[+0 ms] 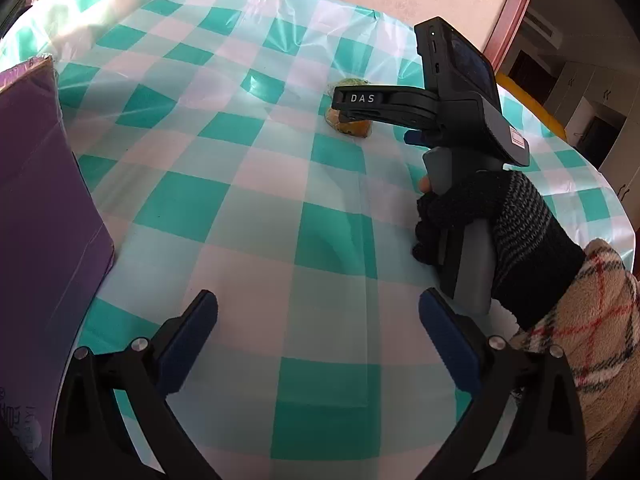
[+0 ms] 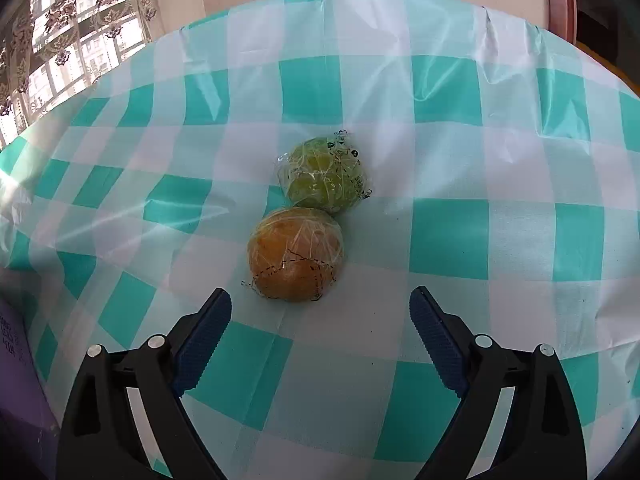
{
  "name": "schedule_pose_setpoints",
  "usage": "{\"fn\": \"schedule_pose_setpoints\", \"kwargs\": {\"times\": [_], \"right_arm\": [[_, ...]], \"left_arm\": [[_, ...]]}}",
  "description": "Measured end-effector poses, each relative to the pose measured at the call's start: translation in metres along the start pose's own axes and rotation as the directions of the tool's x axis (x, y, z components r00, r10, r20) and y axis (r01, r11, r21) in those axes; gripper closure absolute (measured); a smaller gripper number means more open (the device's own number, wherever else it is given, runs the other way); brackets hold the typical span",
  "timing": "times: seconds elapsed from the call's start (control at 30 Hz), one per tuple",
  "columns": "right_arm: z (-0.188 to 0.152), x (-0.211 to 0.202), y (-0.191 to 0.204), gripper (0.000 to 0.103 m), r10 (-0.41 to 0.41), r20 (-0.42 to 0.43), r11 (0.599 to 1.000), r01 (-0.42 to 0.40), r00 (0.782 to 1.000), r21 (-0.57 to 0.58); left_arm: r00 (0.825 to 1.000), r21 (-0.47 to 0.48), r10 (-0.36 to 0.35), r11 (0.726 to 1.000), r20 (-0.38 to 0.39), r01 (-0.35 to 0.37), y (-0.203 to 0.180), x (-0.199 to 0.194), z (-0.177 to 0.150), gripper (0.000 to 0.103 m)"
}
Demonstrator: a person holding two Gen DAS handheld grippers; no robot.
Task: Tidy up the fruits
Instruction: 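Move both tools back toward the remaining wrapped fruits on the cloth, then close the right tool on the wrapped orange-brown fruit, then close the left tool on the wrapped green cabbage while the right tool holds its fruit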
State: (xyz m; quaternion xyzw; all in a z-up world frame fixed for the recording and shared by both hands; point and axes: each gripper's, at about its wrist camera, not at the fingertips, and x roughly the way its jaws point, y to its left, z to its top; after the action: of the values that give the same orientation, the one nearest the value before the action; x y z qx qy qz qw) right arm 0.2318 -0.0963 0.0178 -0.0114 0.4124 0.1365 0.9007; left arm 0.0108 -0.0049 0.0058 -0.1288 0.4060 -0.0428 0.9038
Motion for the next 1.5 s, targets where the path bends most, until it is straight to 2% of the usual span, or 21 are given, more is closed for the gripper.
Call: {"fn": "schedule_pose_setpoints", "kwargs": {"times": [0.2, 0.23, 0.37, 0.4, 0.47, 0.53, 0.6, 0.7, 0.8, 0.9, 1.07, 1.33, 1.5], "right_arm": [[0.016, 0.028, 0.021, 0.017, -0.047, -0.07, 0.996, 0.041, 0.996, -0.079], [0.017, 0.032, 0.022, 0.022, -0.056, -0.091, 0.995, 0.048, 0.994, -0.087], [0.016, 0.028, 0.021, 0.043, -0.042, -0.065, 0.996, 0.036, 0.997, -0.084], [0.015, 0.026, 0.019, 0.044, -0.037, -0.061, 0.997, 0.032, 0.997, -0.074], [0.014, 0.019, 0.004, 0.044, -0.003, -0.036, 1.0, 0.003, 0.999, -0.001], [0.01, 0.008, -0.023, 0.044, 0.022, 0.014, 0.991, -0.024, 1.0, 0.129], [0.005, -0.002, -0.048, 0.044, -0.031, 0.053, 0.972, 0.017, 0.998, 0.234], [0.003, -0.011, -0.081, 0.044, -0.128, 0.072, 0.944, 0.099, 0.989, 0.315], [0.001, -0.016, -0.119, 0.044, -0.171, 0.078, 0.907, 0.126, 0.982, 0.403], [-0.008, -0.02, -0.145, 0.044, -0.116, 0.118, 0.869, 0.043, 0.986, 0.493], [-0.013, -0.023, -0.15, 0.044, -0.067, 0.154, 0.864, -0.019, 0.986, 0.504], [-0.02, -0.024, -0.147, 0.044, -0.053, 0.176, 0.864, -0.044, 0.983, 0.502], [-0.02, -0.026, -0.152, 0.044, -0.04, 0.179, 0.867, -0.055, 0.983, 0.496]], "left_arm": [[1.0, 0.028, 0.011, 1.0, -0.002, -0.011, -0.005, 0.001, -0.001, 0.002], [1.0, 0.026, 0.012, 1.0, -0.005, -0.012, -0.005, 0.002, -0.001, 0.002], [1.0, -0.01, 0.021, 1.0, -0.023, -0.021, 0.0, 0.006, 0.002, 0.002], [0.999, -0.026, 0.027, 0.999, -0.019, -0.028, 0.003, 0.007, 0.004, 0.002], [0.999, -0.055, 0.036, 0.998, -0.013, -0.036, 0.006, 0.011, 0.009, 0.002], [0.999, -0.065, 0.052, 0.996, -0.015, -0.053, 0.006, 0.018, 0.017, 0.002], [0.996, -0.079, 0.083, 0.993, -0.015, -0.084, 0.003, 0.03, 0.028, 0.002], [0.993, -0.137, 0.121, 0.983, 0.0, -0.12, 0.002, 0.051, 0.053, 0.002], [0.99, -0.177, 0.136, 0.976, 0.022, -0.13, -0.005, 0.078, 0.086, 0.002], [0.99, -0.144, 0.134, 0.982, 0.053, -0.125, -0.021, 0.105, 0.119, 0.002], [0.992, -0.05, 0.111, 0.993, 0.053, -0.108, -0.05, 0.15, 0.161, 0.002], [0.99, -0.095, 0.131, 0.987, 0.045, -0.127, -0.061, 0.195, 0.206, 0.002], [0.981, -0.112, 0.194, 0.975, 0.011, -0.191, -0.069, 0.219, 0.223, 0.002]]}}
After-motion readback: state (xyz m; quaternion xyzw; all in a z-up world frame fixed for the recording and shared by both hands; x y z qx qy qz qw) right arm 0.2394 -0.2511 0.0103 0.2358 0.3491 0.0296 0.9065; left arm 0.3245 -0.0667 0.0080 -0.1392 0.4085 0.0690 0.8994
